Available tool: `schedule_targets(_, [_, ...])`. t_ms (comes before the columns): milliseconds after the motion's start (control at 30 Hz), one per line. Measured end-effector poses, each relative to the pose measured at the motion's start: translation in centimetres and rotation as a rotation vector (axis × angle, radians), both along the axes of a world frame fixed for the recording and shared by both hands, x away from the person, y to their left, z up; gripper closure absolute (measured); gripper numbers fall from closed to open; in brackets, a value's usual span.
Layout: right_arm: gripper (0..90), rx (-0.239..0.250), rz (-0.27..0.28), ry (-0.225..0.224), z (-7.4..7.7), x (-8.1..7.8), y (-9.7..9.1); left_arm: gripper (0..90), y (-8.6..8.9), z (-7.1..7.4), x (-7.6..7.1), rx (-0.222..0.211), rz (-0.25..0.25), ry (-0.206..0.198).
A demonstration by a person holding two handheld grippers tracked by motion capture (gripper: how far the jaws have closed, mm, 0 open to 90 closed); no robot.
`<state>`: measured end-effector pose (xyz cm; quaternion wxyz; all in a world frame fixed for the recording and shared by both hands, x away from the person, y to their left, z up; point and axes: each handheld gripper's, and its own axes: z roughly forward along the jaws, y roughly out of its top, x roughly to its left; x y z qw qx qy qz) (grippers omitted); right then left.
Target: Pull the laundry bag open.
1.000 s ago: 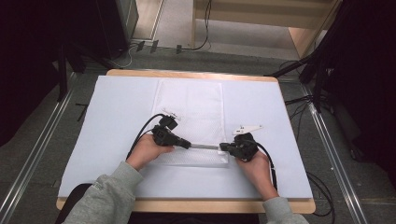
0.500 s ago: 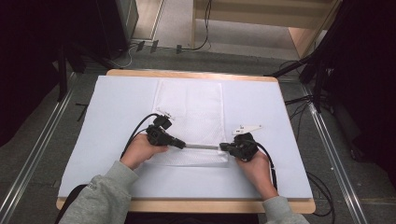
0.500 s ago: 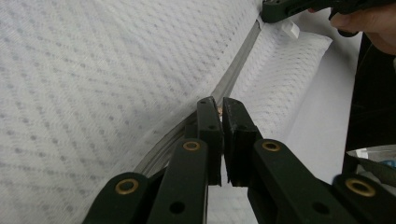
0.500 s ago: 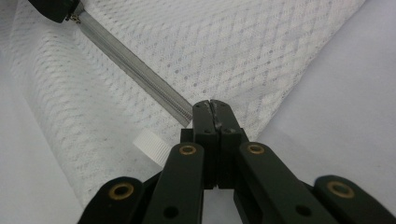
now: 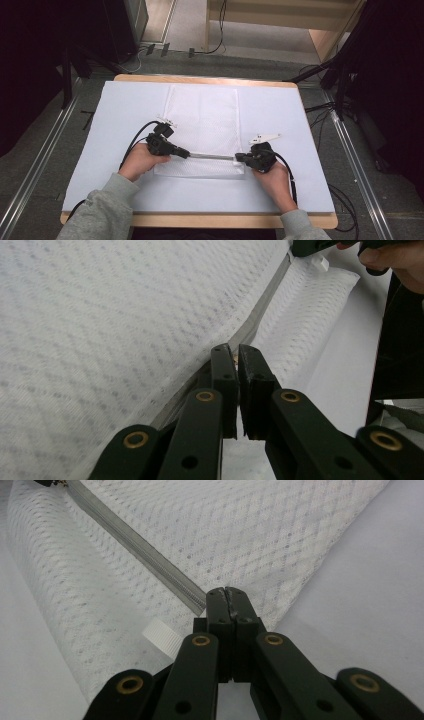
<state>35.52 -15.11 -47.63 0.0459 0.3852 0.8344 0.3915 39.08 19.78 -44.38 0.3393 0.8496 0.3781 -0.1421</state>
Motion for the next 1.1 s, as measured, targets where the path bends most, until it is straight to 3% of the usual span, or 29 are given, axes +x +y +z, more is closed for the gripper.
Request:
schedule_targets(333, [90.0,-0.001,-0.001,0.005,0.0,0.1,0.0,88.6,2.0,0.5,-0.6,-0.007,0.025,-0.027])
schedule_targets(1100, [90.0,0.007,0.01,0.008,0.0,0.2,-0.1,88.6,6.5,0.5,-1.4,0.012,0.09,-0.016])
